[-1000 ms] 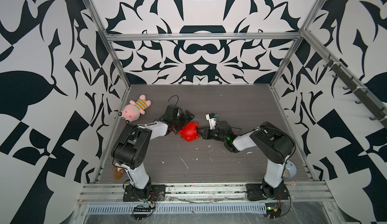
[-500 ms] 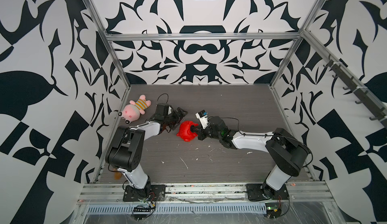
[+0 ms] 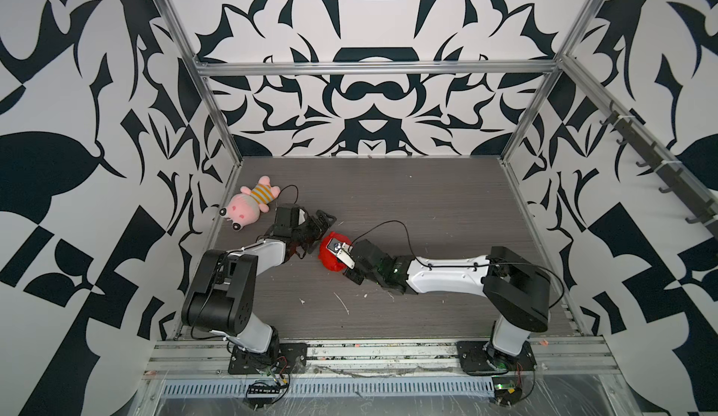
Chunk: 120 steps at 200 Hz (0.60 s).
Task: Open piggy banks
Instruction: Adjust the piggy bank at the center of the board.
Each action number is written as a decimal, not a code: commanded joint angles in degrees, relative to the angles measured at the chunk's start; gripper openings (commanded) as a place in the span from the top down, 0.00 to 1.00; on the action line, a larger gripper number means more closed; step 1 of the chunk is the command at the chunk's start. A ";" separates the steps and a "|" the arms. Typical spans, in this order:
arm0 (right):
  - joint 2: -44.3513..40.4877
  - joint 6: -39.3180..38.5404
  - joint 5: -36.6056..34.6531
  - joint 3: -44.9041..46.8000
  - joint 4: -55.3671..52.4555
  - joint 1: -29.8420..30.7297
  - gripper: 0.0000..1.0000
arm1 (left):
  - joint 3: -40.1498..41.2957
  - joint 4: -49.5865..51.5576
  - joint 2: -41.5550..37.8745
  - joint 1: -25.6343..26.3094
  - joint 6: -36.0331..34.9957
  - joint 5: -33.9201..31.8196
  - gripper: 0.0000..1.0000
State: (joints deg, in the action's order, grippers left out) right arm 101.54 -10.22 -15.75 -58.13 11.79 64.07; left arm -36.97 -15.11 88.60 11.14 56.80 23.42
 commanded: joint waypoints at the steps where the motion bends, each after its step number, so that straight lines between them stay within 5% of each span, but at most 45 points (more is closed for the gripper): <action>1: 0.10 -5.94 -6.69 -1.29 -1.07 1.10 1.00 | 1.52 -2.15 -1.65 -0.88 0.02 0.33 0.01; 34: -0.46 -4.68 -7.51 -1.29 -0.77 1.49 1.00 | 2.78 -2.01 -3.17 -2.29 0.17 0.38 0.00; 68: -6.08 -0.95 -4.70 2.32 1.72 1.49 0.75 | 2.66 2.52 -6.70 -4.38 -2.06 -0.34 0.01; 120: -12.59 5.65 2.83 5.65 0.84 0.23 0.72 | 0.47 14.31 -13.59 -4.97 -6.68 -3.40 0.01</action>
State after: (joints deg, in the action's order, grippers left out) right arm 92.75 -9.50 -16.71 -54.06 11.46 65.30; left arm -34.70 -8.91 78.11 6.37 53.80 22.11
